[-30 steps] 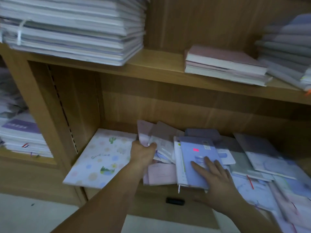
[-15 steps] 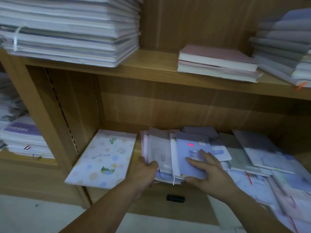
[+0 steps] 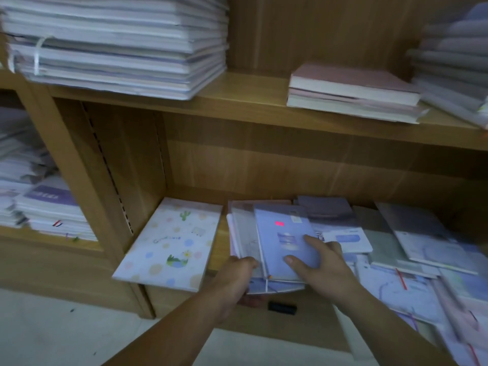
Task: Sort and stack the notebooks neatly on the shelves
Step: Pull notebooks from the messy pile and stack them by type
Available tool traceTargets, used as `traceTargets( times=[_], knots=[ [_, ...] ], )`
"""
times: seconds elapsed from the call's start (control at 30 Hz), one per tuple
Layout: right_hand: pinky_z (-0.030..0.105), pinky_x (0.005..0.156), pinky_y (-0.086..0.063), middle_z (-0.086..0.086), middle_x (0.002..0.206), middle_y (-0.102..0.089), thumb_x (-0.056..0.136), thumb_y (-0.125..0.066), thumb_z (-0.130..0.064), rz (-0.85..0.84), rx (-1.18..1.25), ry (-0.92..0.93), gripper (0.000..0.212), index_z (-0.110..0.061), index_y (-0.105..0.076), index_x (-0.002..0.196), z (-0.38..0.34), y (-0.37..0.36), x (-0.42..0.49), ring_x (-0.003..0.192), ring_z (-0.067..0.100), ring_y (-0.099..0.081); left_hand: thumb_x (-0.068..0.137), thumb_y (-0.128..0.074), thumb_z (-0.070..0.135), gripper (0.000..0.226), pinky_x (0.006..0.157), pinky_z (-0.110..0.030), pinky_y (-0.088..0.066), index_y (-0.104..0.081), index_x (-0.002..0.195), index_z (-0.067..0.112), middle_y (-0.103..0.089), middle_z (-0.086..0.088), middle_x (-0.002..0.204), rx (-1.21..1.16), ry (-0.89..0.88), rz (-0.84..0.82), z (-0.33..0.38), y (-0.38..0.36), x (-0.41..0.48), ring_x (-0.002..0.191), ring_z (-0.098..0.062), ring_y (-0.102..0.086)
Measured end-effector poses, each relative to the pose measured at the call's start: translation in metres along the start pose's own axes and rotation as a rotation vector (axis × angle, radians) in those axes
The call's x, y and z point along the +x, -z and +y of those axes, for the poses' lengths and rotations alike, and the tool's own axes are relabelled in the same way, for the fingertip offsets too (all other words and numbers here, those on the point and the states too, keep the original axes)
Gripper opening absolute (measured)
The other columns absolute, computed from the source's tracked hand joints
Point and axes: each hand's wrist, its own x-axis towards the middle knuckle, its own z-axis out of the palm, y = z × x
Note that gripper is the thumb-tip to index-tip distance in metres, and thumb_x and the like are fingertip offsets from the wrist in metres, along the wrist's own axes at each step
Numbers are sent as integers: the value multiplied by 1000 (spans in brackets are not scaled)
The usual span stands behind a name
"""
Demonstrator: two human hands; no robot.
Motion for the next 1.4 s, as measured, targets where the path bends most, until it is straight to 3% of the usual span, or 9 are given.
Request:
traceTargets(
  times=[0.17,0.3,0.53,0.83,0.93,1.07,1.13,1.23,1.4],
  knots=[
    [29,105,-40,-1,139,-34,90,-61,-60,2,-32,99,69,-31,-44,149,-15,-19,-2,130,18,-48,86,-70,61,53,78,-40,-64,-63,118,21,-75,-1,104,24,-72,39,3,-8,-5,89,-21,-74],
    [25,101,-36,-1,146,-40,89,-68,-53,53,141,55,65,-29,-49,146,-12,-17,0,136,20,-45,89,-45,79,65,63,-42,-64,-65,108,20,-76,-8,98,83,16,7,14,-1,-5,84,-29,-75],
    [35,116,-33,-4,157,-41,91,-71,-44,32,180,22,65,-24,-49,148,-7,-8,4,146,21,-36,108,-37,43,48,59,-45,-64,-57,92,2,-72,-18,69,259,-86,58,6,18,-6,59,-33,-70],
    [41,115,-39,5,152,-47,90,-73,-41,165,208,-49,62,-23,-51,145,3,-5,9,140,27,-44,103,-45,41,48,50,-36,-59,-64,84,1,-72,-17,65,561,-318,144,13,31,-9,57,-33,-69],
    [40,109,-41,8,151,-46,94,-67,-42,145,161,-65,58,-23,-50,146,6,-4,10,137,30,-46,99,-55,35,37,54,-48,-61,-57,86,0,-71,-17,65,318,-431,214,29,35,-10,56,-34,-70],
    [41,107,-44,12,139,-44,96,-57,-54,94,-46,-47,53,-34,-52,144,4,-6,6,124,33,-53,94,-68,14,28,56,-48,-62,-47,112,13,-61,-16,111,1,-259,103,21,41,-10,81,-32,-72],
    [43,113,-35,9,143,-37,92,-46,-70,98,-226,-39,58,-46,-47,145,-6,-11,2,135,31,-39,91,-74,11,50,61,-41,-62,-44,130,22,-60,-7,125,-47,-263,36,8,40,-1,100,-30,-70],
    [49,117,-23,1,165,-13,84,-25,-88,148,-456,139,67,-59,-40,143,-25,-13,-7,149,28,-15,93,-68,6,58,54,-34,-58,-46,142,28,-71,-3,120,-115,-359,11,4,36,11,96,-29,-73],
    [42,125,-16,-14,167,-14,47,-32,-107,-112,-385,256,120,-49,-30,153,-26,-17,-9,156,15,-10,95,-62,17,27,75,-50,-64,-60,113,38,-74,5,104,74,-493,233,10,60,12,93,-22,-73]
  ],
)
